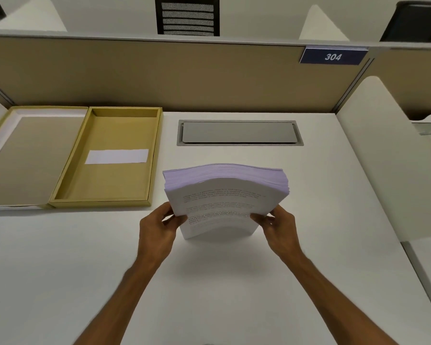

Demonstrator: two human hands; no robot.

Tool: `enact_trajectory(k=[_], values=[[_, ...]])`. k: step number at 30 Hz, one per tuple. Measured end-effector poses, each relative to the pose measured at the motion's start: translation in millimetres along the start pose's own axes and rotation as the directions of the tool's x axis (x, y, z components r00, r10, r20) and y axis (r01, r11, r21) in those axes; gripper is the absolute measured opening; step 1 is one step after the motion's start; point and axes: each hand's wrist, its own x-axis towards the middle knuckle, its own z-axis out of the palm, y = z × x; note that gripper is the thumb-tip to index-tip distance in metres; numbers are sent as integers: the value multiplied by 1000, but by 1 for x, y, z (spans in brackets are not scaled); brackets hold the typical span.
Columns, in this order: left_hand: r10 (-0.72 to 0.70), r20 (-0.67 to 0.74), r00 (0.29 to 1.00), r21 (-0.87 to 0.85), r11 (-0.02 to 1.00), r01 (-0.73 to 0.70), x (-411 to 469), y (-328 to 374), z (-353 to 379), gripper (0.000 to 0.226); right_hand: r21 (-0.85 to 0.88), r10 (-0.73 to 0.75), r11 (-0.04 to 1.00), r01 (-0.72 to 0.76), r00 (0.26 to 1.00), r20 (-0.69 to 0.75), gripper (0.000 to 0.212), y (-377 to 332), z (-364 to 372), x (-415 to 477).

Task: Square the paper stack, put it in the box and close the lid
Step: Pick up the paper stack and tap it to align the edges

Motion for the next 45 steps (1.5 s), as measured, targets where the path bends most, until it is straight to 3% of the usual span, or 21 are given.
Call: enact_trajectory(k=[5,8,10,12,16,21,29,45], values=[[63,88,994,-65,996,-57,-13,9,-3,51,61,35,998,-36,999,12,46,-22,-3,-14],[181,64,981,-376,915,-145,-20,35,-4,56,291,-85,952,97,995,-54,67,-58,-9,-26],[196,-17,980,-533,828,-175,-21,56,2,55,417,-140,891,178,983,-121,65,-82,-8,-29],[145,-74,987,-596,786,-160,-19,70,10,51,489,-102,854,176,980,-173,55,-98,-2,-29],[22,-116,993,-590,803,-86,-15,79,24,41,484,-66,860,161,976,-207,42,-108,5,-26],[12,-157,987,-568,817,-100,-11,79,29,24,511,-16,849,138,972,-236,44,-108,4,-19],[-22,-210,978,-530,843,-95,-10,81,31,35,522,1,842,136,967,-254,41,-104,5,-14],[-132,-333,934,-481,876,-48,-5,85,37,23,494,107,865,86,931,-349,18,-104,13,3]])
